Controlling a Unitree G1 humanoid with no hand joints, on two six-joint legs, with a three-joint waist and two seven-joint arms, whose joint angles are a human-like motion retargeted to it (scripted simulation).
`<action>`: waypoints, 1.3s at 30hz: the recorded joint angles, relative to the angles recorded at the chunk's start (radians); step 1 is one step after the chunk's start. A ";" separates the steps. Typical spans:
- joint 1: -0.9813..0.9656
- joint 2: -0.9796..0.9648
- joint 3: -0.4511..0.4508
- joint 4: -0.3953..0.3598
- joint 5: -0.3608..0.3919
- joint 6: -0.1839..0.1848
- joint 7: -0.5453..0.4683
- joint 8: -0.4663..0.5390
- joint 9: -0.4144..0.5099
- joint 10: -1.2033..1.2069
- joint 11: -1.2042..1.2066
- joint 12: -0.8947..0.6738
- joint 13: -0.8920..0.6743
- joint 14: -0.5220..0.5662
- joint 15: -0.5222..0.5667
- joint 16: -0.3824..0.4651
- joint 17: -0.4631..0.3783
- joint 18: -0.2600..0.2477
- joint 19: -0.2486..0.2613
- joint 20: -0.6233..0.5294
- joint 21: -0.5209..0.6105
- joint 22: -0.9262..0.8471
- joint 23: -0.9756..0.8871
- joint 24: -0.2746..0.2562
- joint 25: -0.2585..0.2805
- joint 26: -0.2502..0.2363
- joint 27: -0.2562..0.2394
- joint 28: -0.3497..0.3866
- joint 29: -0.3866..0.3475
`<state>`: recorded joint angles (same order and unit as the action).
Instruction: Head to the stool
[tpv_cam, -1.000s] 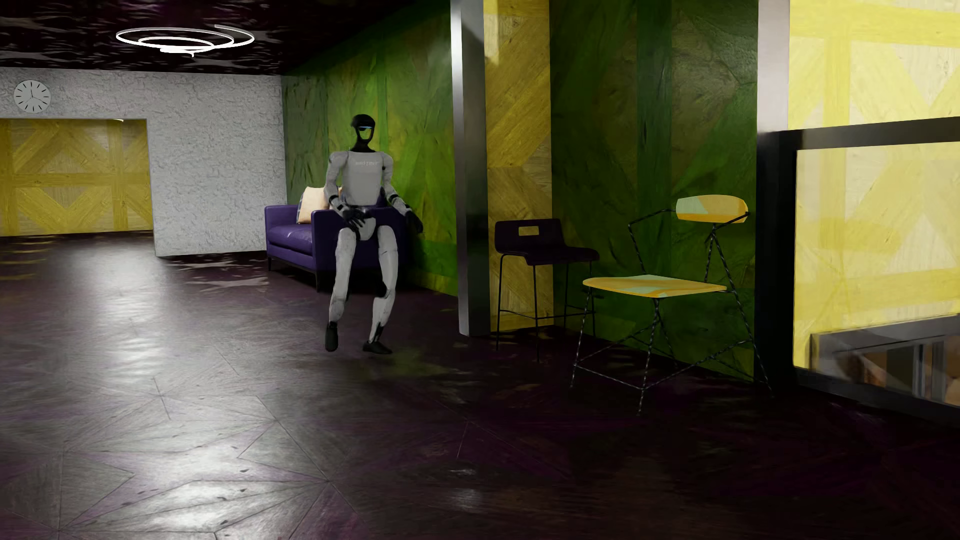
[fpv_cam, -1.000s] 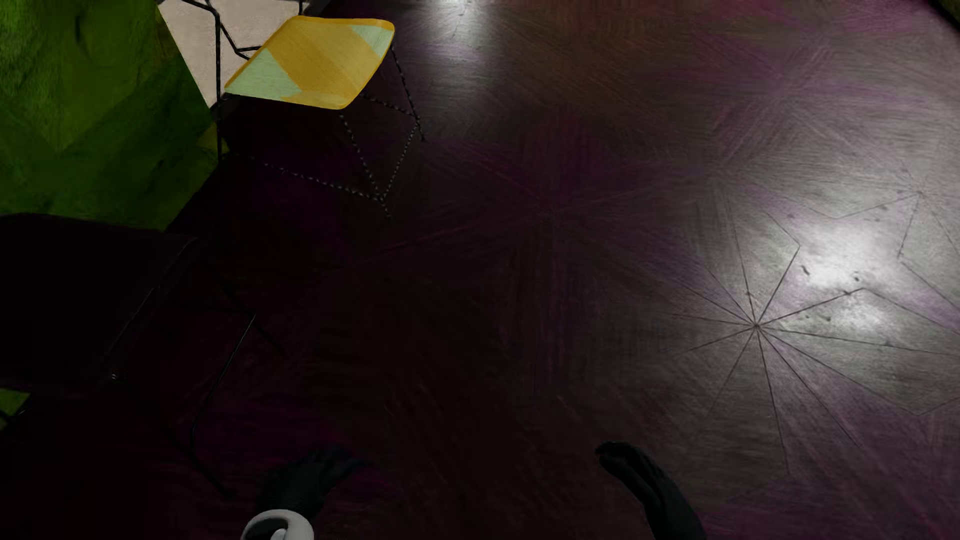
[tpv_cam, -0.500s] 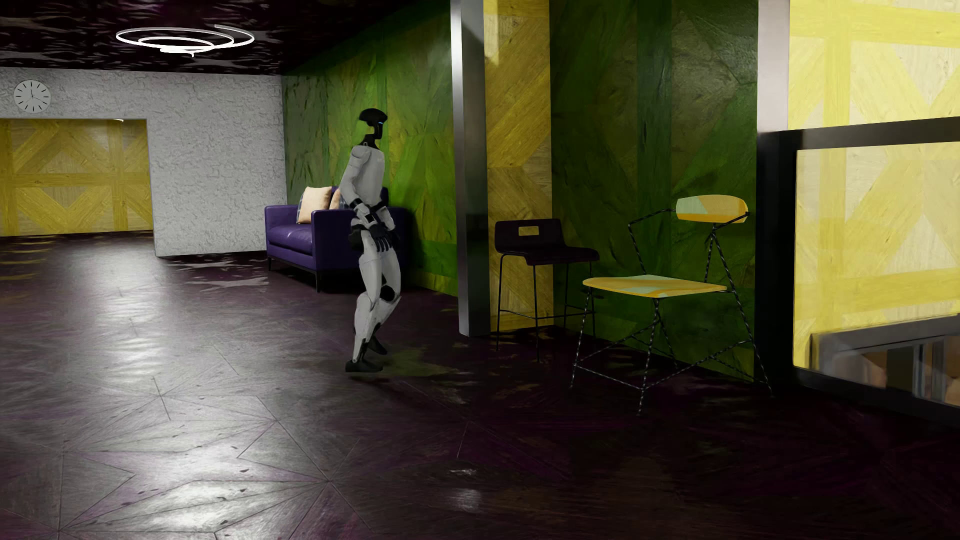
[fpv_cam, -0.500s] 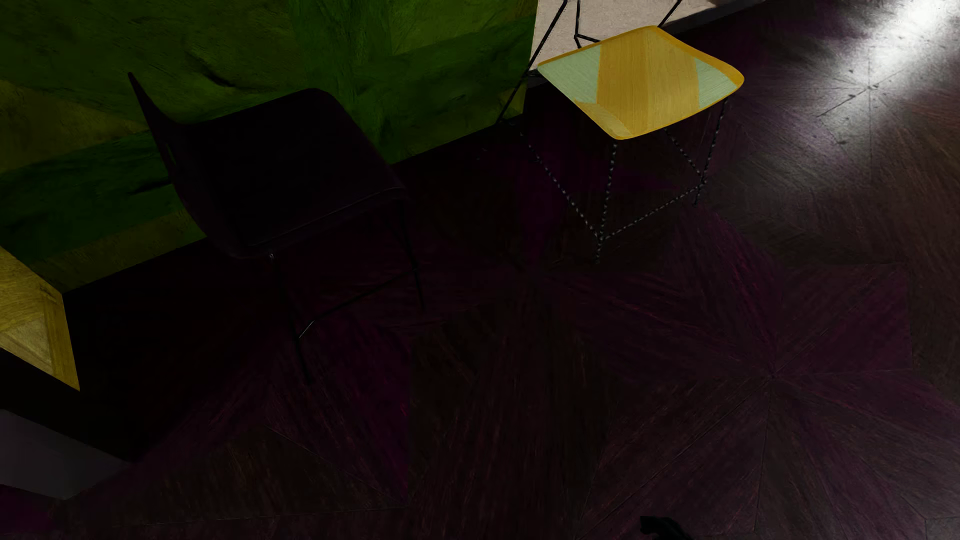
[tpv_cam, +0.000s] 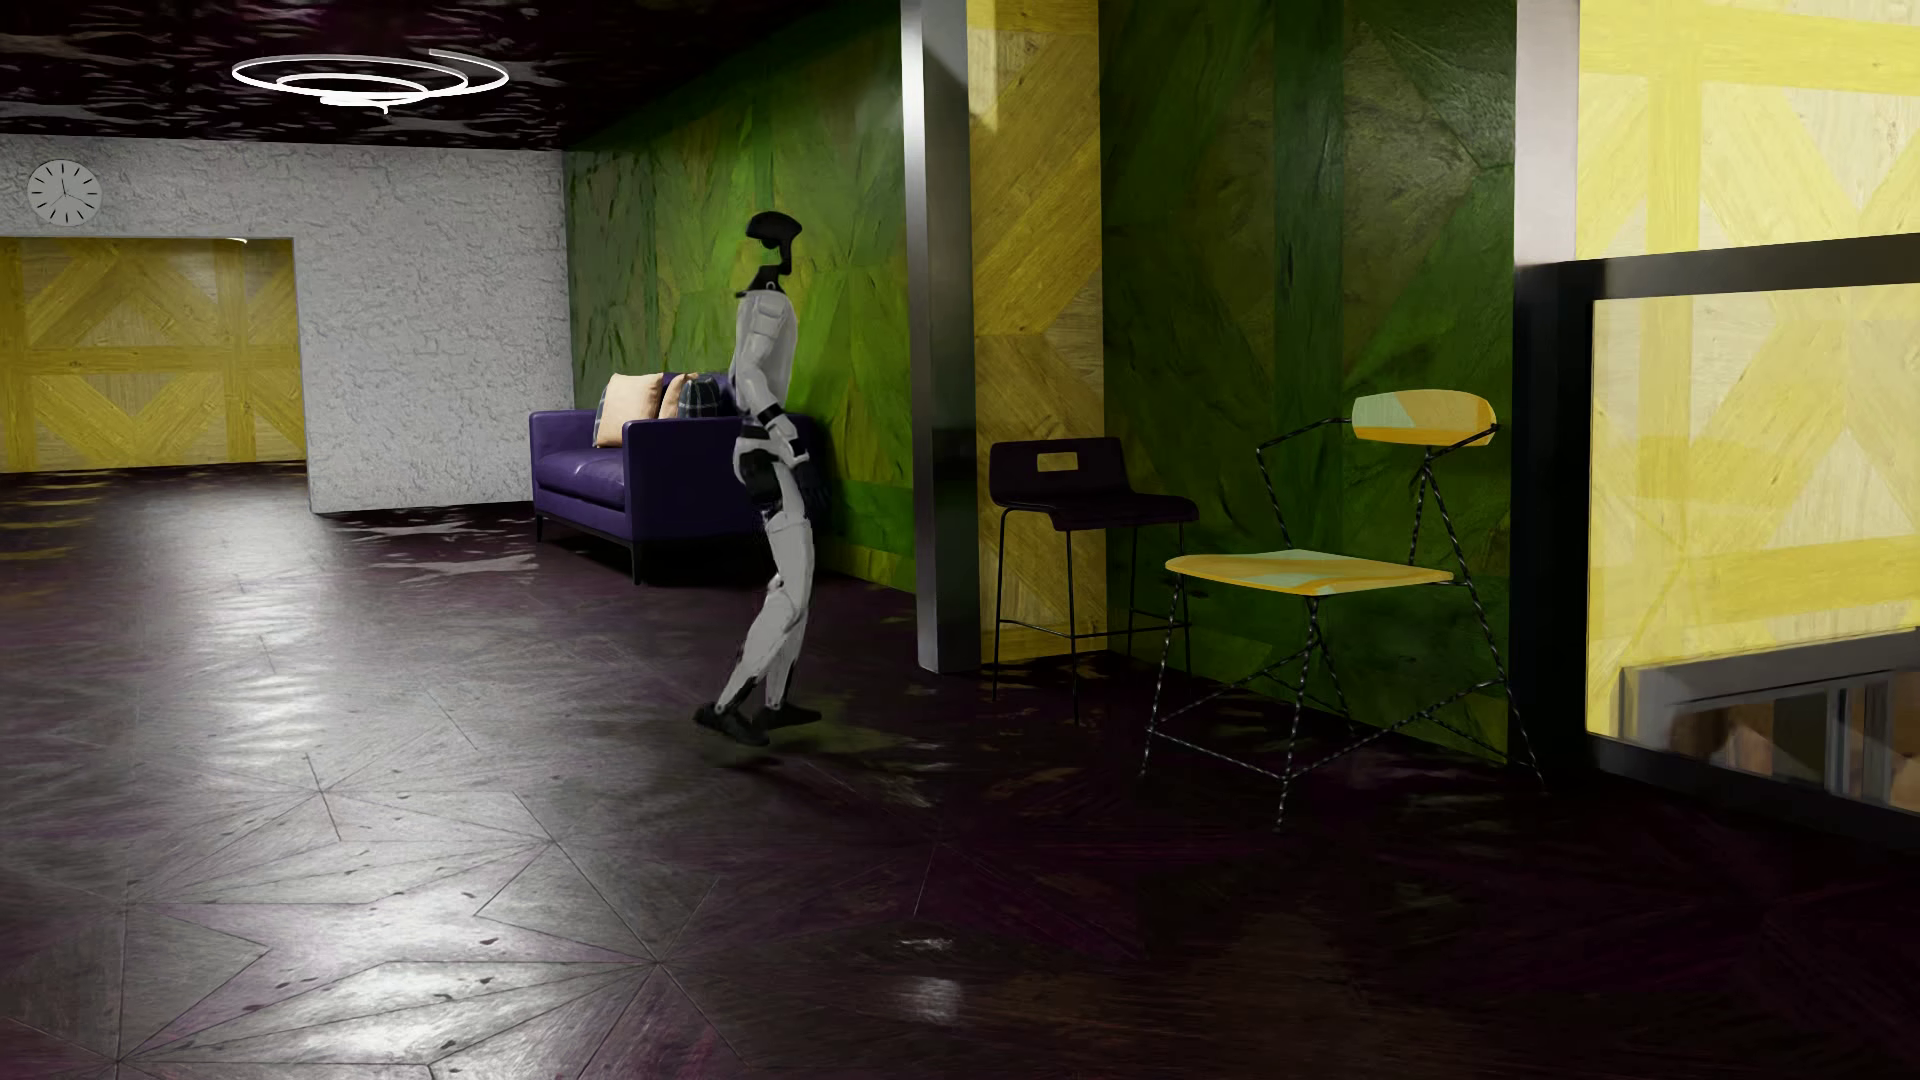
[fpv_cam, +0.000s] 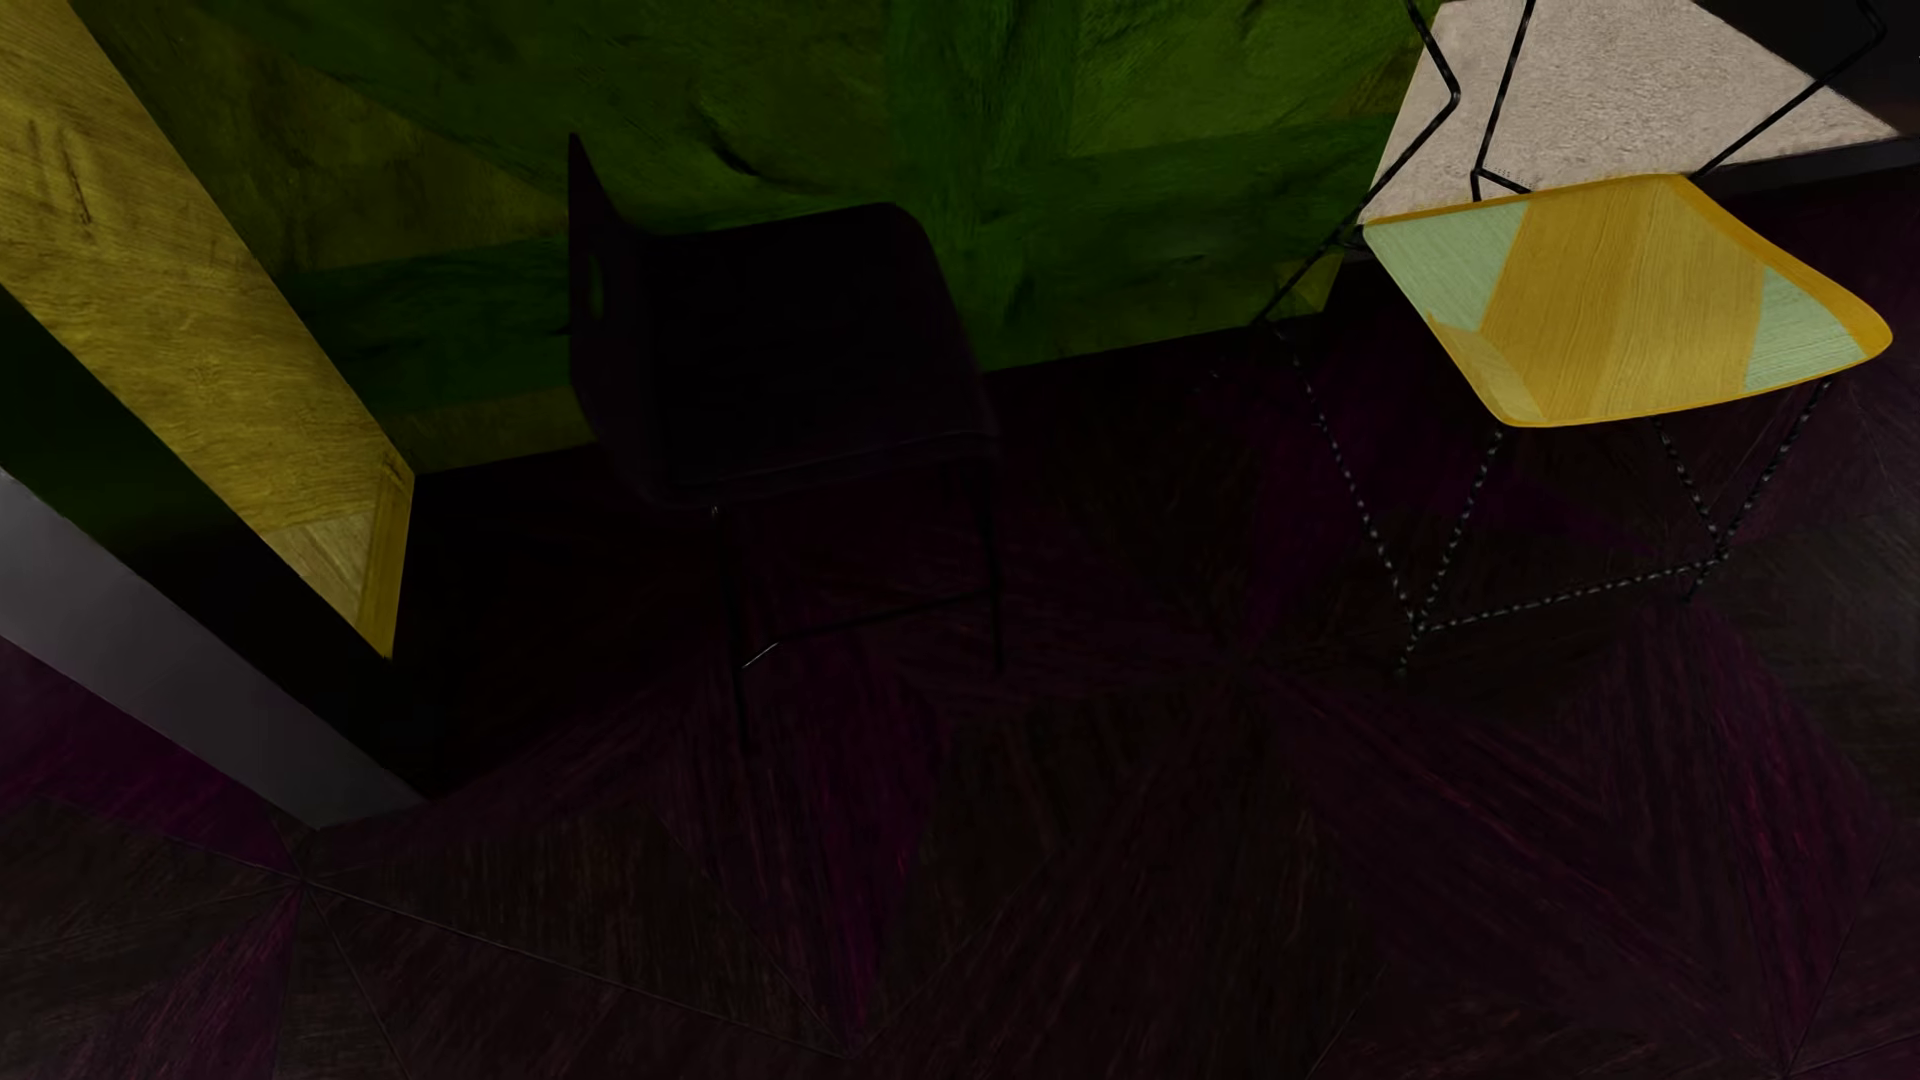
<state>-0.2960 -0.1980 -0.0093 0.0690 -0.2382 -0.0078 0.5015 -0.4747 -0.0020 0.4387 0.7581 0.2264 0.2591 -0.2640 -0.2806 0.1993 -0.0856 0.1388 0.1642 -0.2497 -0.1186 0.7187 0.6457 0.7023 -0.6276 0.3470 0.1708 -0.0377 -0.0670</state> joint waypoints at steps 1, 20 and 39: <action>0.008 -0.072 -0.011 -0.006 -0.030 -0.004 -0.011 0.053 0.004 0.003 0.145 -0.020 0.005 -0.009 0.056 0.000 0.005 -0.006 -0.011 -0.006 0.000 -0.021 -0.019 0.013 -0.011 -0.011 0.000 0.007 0.006; 0.051 -0.054 -0.024 0.193 0.131 -0.011 -0.344 0.376 0.015 0.064 -0.290 -0.033 0.021 0.019 -0.060 0.035 0.033 -0.251 -0.064 -0.037 0.044 -0.121 -0.048 0.091 -0.077 -0.016 0.002 -0.013 0.039; 0.052 -0.025 -0.033 0.137 0.190 0.050 -0.219 0.160 0.005 0.003 -0.372 -0.087 -0.068 0.015 -0.065 0.049 0.032 -0.198 -0.186 -0.127 0.041 -0.107 -0.005 0.058 -0.011 -0.025 0.055 -0.017 0.012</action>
<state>-0.2439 -0.2235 -0.0421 0.2062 -0.0480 0.0417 0.2822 -0.3149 0.0028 0.4416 0.3863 0.1396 0.1909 -0.2493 -0.3454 0.2484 -0.0539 -0.0591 -0.0216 -0.3765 -0.0775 0.6117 0.6410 0.7600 -0.6383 0.3215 0.2257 -0.0549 -0.0553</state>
